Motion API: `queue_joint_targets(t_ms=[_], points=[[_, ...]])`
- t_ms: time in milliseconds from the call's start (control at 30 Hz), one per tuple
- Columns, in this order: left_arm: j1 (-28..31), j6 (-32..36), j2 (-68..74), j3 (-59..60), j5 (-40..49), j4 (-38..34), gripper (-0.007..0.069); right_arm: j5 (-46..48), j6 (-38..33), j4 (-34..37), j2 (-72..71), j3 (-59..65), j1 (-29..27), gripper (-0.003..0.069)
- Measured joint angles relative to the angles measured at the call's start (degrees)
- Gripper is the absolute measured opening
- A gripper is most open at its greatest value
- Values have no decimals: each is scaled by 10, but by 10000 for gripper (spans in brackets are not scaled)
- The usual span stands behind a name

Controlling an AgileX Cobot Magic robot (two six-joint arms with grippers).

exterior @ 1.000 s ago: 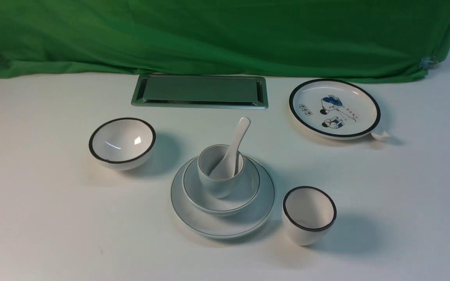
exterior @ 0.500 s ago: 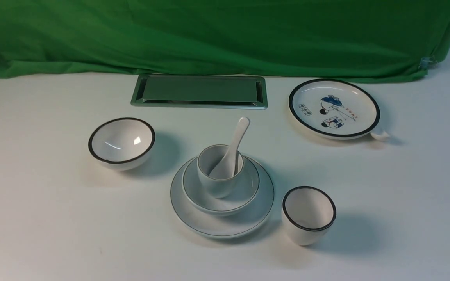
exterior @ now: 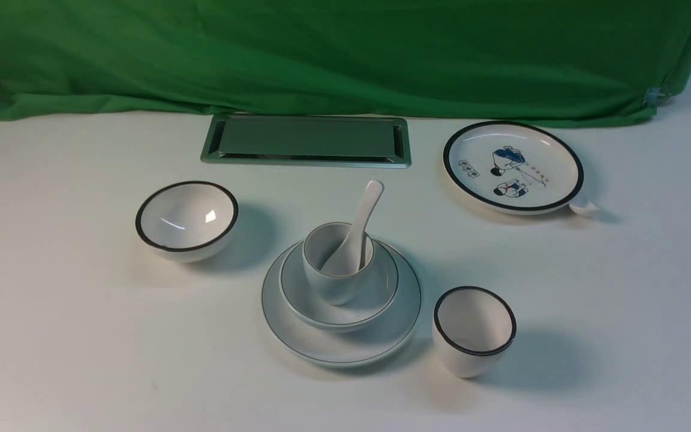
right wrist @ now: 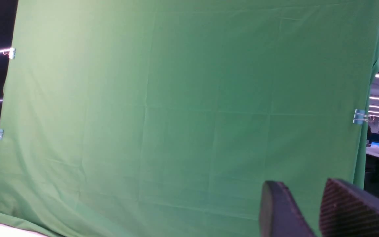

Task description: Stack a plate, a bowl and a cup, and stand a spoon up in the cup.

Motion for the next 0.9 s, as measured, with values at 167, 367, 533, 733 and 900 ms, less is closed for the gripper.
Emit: queue_joint_targets(t_ms=[167,367,533,733,900], points=[[0,1,0,0,0,0,1,0,0,0,0,0,0,237],[0,1,-1,0,0,0,1,0,0,0,0,0,0,237],[0,1,-1,0,0,0,1,0,0,0,0,0,0,237],[0,1,-1,0,1,0,2,-2,-17,44,5,4,0,237],[0,1,-1,0,1,0,1,1,-110,165,21,6,0,237]])
